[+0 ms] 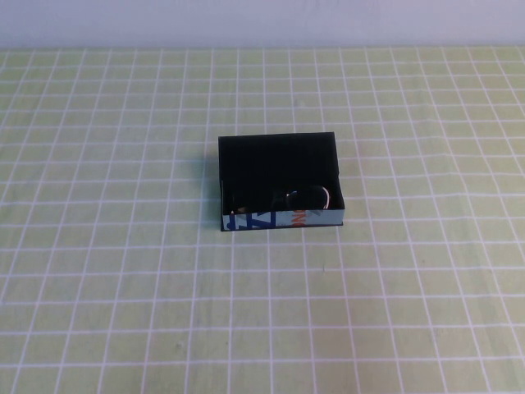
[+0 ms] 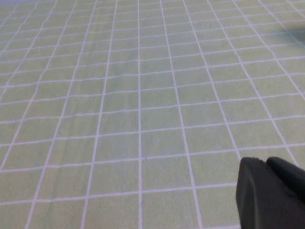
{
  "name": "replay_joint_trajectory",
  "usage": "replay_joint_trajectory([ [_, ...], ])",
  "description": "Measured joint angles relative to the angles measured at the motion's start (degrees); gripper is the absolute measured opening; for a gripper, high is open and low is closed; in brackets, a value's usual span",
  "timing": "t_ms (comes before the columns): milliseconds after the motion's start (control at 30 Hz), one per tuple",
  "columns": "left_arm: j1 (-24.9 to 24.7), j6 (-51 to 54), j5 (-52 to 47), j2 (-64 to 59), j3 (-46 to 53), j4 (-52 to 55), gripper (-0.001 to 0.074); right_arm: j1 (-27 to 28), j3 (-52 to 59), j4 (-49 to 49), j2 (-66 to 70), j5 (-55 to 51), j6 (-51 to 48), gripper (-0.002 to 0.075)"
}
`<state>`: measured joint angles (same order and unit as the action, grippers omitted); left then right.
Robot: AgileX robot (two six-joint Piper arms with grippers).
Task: Take glasses out of glasses case
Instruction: Pick up the glasses from the glasses case
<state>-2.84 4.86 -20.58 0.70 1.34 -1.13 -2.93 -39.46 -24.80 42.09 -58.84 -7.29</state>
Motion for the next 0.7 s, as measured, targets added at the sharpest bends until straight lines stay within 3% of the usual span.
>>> replay_joint_trajectory([
  [133, 0.0, 0.0, 0.0, 0.0, 0.0, 0.0, -0.0004, -0.7, -5.5, 0.0, 9.3, -3.7, -5.8, -0.0018],
  [233, 0.0, 0.0, 0.0, 0.0, 0.0, 0.0, -0.0004, -4.2, -8.9, 0.1, 15.7, -4.5, -9.4, -0.0018],
  [500, 0.0, 0.0, 0.0, 0.0, 0.0, 0.0, -0.0004, -24.9, -23.6, 7.5, 35.7, -5.1, -23.1, -0.0018],
  [700, 0.0, 0.0, 0.0, 0.0, 0.0, 0.0, -0.0004, -30.5, -38.4, 9.7, 49.6, -5.1, -37.6, -0.0018],
])
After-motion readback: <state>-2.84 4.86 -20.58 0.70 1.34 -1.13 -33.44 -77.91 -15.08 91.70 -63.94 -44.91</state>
